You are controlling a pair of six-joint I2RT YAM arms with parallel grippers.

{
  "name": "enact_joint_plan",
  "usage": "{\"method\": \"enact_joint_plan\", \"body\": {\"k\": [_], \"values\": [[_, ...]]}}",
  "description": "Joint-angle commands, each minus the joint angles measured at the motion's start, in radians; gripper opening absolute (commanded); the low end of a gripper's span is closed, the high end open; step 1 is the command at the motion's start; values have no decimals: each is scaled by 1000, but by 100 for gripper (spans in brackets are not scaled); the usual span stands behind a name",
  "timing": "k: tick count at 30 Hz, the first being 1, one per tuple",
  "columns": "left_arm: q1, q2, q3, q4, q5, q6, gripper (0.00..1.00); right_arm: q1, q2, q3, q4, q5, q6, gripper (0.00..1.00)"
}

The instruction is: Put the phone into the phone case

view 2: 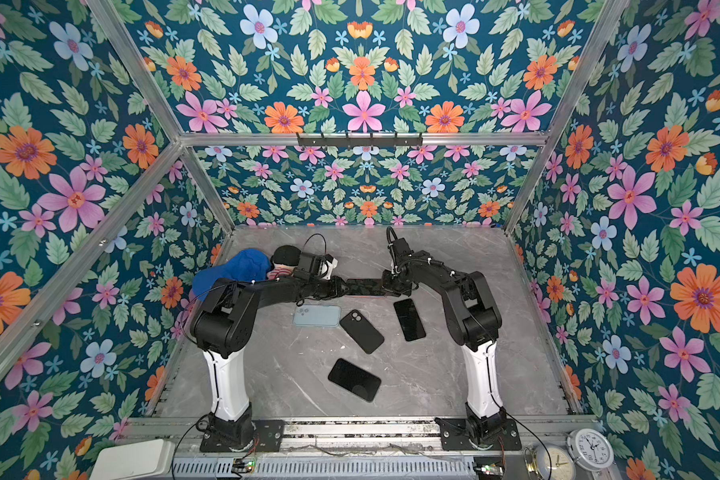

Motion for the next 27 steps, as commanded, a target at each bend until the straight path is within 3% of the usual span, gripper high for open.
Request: {"method": "enact_joint_plan", "body": {"k": [1, 10, 16, 27], "values": [[-1, 14, -2, -58, -8, 2, 40, 27, 39, -26, -10, -59, 14, 6], [12, -7, -10, -79, -31, 14, 43, 22, -17, -4, -70, 1, -26, 7], [40, -48, -47, -90, -56, 16, 52, -9, -85, 23, -76, 22, -153, 18], [-31, -83, -86, -49, -8, -48, 55, -17, 70, 254, -74, 17, -329, 40]]}}
